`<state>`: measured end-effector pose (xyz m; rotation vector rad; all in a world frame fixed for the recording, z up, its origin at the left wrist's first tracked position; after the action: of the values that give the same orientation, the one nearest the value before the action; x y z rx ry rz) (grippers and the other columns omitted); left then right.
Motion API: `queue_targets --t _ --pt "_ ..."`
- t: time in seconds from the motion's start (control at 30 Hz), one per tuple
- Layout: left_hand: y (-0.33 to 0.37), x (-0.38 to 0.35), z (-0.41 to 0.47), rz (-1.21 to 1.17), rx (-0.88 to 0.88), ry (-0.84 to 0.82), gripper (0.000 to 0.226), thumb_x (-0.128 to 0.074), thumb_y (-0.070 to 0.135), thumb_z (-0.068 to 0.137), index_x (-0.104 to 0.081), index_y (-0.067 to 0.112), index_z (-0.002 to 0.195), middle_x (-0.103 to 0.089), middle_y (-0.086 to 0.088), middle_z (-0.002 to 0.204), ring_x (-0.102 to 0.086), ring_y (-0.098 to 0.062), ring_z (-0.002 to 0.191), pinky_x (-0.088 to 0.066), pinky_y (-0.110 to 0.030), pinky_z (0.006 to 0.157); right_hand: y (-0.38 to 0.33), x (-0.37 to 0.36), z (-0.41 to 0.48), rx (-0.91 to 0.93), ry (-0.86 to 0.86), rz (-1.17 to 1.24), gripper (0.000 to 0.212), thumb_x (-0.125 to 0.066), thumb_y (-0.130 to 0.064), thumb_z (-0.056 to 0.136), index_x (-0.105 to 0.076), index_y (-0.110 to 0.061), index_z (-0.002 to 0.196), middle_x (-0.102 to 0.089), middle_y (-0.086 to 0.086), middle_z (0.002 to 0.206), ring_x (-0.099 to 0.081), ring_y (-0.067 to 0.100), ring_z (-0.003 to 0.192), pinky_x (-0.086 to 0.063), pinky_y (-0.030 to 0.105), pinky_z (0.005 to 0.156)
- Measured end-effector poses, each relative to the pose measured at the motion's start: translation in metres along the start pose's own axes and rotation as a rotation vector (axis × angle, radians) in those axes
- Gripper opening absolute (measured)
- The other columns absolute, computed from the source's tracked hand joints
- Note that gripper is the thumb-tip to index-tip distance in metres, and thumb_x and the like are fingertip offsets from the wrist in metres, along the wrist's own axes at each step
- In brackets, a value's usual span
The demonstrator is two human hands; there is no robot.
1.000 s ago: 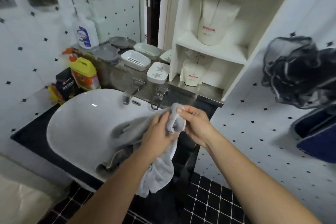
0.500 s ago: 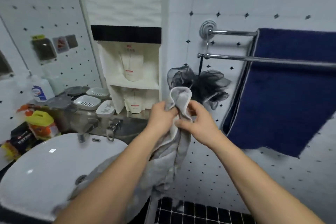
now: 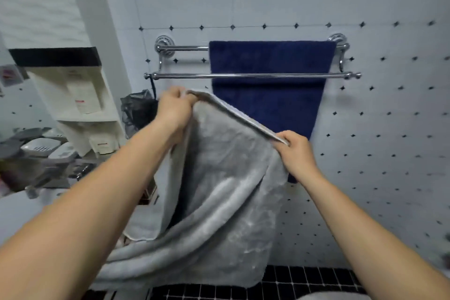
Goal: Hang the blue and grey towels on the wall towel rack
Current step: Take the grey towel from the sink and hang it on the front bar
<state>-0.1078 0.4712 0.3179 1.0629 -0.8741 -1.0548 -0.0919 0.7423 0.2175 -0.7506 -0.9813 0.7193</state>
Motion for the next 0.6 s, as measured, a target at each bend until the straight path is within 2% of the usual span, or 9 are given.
queue_targets --t 0.07,0.1,0.2,0.23,0.27,0.33,0.4,0.47,0.6 --pt "0.029 -0.016 -0.003 0.015 -0.087 0.017 0.024 -0.055 0.004 0.088 -0.057 0.019 0.07 -0.055 0.003 0.061 -0.051 0.002 0.043 -0.041 -0.013 0.045 0.014 0.001 -0.012 0.011 -0.18 0.1 0.007 -0.071 -0.027 0.085 -0.067 -0.026 0.08 -0.071 -0.005 0.074 -0.066 0.01 0.07 -0.051 0.027 0.064" --pt "0.045 -0.026 -0.004 0.018 -0.126 0.013 0.025 -0.054 0.006 0.09 -0.057 0.021 0.07 -0.058 0.002 0.064 -0.054 0.001 0.048 -0.043 -0.012 0.048 0.021 -0.006 -0.022 -0.013 -0.308 0.182 0.006 -0.074 -0.026 0.083 -0.069 -0.022 0.083 -0.075 -0.002 0.078 -0.07 0.009 0.072 -0.054 0.026 0.064" --pt "0.086 -0.054 -0.008 0.0 -0.207 -0.01 0.012 -0.052 0.011 0.09 -0.058 0.016 0.081 -0.063 -0.009 0.081 -0.059 -0.018 0.074 -0.053 -0.032 0.069 0.045 -0.041 -0.058 -0.09 -0.581 0.18 0.016 -0.077 -0.027 0.074 -0.072 -0.016 0.086 -0.077 -0.003 0.081 -0.072 0.01 0.074 -0.057 0.024 0.061" --pt "0.095 -0.063 -0.008 -0.021 -0.217 -0.01 0.012 -0.052 0.01 0.09 -0.057 0.014 0.079 -0.061 -0.009 0.078 -0.058 -0.018 0.071 -0.051 -0.034 0.065 0.056 -0.054 -0.069 -0.122 -0.614 0.146 0.015 -0.074 -0.03 0.072 -0.07 -0.017 0.08 -0.075 -0.006 0.073 -0.07 0.009 0.068 -0.054 0.023 0.058" --pt "0.104 -0.07 -0.008 -0.055 -0.223 -0.013 0.017 -0.053 0.008 0.09 -0.054 0.014 0.074 -0.057 -0.006 0.07 -0.055 -0.016 0.063 -0.046 -0.03 0.057 0.068 -0.065 -0.078 -0.17 -0.622 0.127 0.019 -0.071 -0.032 0.07 -0.066 -0.015 0.077 -0.07 -0.007 0.068 -0.066 0.01 0.065 -0.051 0.024 0.058" --pt "0.118 -0.082 -0.007 -0.129 -0.225 -0.029 0.029 -0.053 0.004 0.09 -0.046 0.016 0.065 -0.046 -0.002 0.06 -0.046 -0.013 0.052 -0.035 -0.025 0.051 0.1 -0.079 -0.091 -0.324 -0.618 0.126 0.033 -0.068 -0.034 0.071 -0.064 -0.007 0.089 -0.069 0.001 0.082 -0.065 0.015 0.075 -0.053 0.028 0.072" --pt "0.127 -0.084 -0.002 -0.167 -0.221 -0.033 0.03 -0.054 0.005 0.089 -0.045 0.017 0.063 -0.043 -0.004 0.06 -0.043 -0.016 0.058 -0.033 -0.03 0.055 0.131 -0.078 -0.101 -0.456 -0.599 0.11 0.041 -0.07 -0.03 0.075 -0.063 -0.005 0.106 -0.071 0.01 0.1 -0.068 0.024 0.09 -0.055 0.038 0.087" --pt "0.12 -0.081 0.004 -0.106 -0.208 -0.042 0.025 -0.055 0.008 0.088 -0.048 0.015 0.065 -0.047 -0.008 0.063 -0.047 -0.019 0.062 -0.037 -0.033 0.056 0.162 -0.062 -0.104 -0.538 -0.527 0.084 0.036 -0.07 -0.026 0.083 -0.065 -0.002 0.109 -0.071 0.015 0.103 -0.069 0.029 0.092 -0.054 0.042 0.089" --pt "0.069 -0.08 0.008 0.048 -0.126 -0.136 0.009 -0.057 0.01 0.086 -0.054 0.01 0.077 -0.05 -0.013 0.073 -0.048 -0.021 0.068 -0.037 -0.034 0.061 0.186 -0.026 -0.096 -0.621 -0.364 0.081 0.022 -0.068 -0.019 0.089 -0.071 0.001 0.098 -0.075 0.02 0.093 -0.071 0.033 0.087 -0.055 0.038 0.08"
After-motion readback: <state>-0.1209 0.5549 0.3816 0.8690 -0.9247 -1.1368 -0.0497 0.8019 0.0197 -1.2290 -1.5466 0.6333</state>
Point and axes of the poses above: each hand's wrist, its own z-axis towards the middle knuckle, its own x-axis out of the back of the hand, y = z × x, the point moved 5 cm from there along z, towards the middle knuckle
